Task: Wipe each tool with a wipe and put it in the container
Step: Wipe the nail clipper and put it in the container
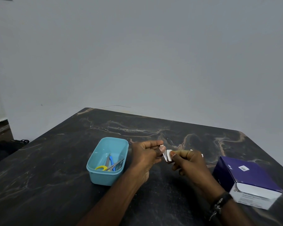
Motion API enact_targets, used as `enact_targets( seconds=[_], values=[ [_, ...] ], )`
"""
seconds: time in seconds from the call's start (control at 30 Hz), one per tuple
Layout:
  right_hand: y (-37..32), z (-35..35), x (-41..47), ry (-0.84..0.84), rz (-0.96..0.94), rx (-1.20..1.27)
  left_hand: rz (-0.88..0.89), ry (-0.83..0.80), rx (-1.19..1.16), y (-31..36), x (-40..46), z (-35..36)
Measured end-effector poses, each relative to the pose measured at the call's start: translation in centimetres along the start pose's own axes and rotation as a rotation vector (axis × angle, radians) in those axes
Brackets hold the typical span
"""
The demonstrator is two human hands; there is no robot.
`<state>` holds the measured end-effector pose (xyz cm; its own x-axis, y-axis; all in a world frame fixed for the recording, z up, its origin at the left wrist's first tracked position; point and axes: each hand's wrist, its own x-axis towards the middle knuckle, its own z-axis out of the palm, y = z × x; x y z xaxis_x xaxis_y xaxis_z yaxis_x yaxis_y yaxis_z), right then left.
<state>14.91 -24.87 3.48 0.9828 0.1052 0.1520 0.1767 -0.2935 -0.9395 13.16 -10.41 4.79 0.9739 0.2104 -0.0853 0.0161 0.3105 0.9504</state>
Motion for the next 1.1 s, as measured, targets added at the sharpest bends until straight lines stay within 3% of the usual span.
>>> enact_targets(
  seconds=[0.47,0.67,0.9,1.1],
  values=[
    [0.1,0.5,-0.2,-0.082,0.069,0.095,0.047,-0.032,0.027,-0.5,-0.2,0.5],
    [-0.6,0.7,-0.6,-0.202,0.117,0.150,0.057,0.021,-0.056,-0.1,-0.1,0.4],
    [-0.8,0.0,-0.5,-0.115,0.112,0.234,0.028,-0.068,-0.025,-0.3,-0.2,0.4],
    [-1.0,0.3,-0.7,-0.176,0.132,0.285,0.026,-0.047,-0.067,0.0,0.0,0.3]
  ],
)
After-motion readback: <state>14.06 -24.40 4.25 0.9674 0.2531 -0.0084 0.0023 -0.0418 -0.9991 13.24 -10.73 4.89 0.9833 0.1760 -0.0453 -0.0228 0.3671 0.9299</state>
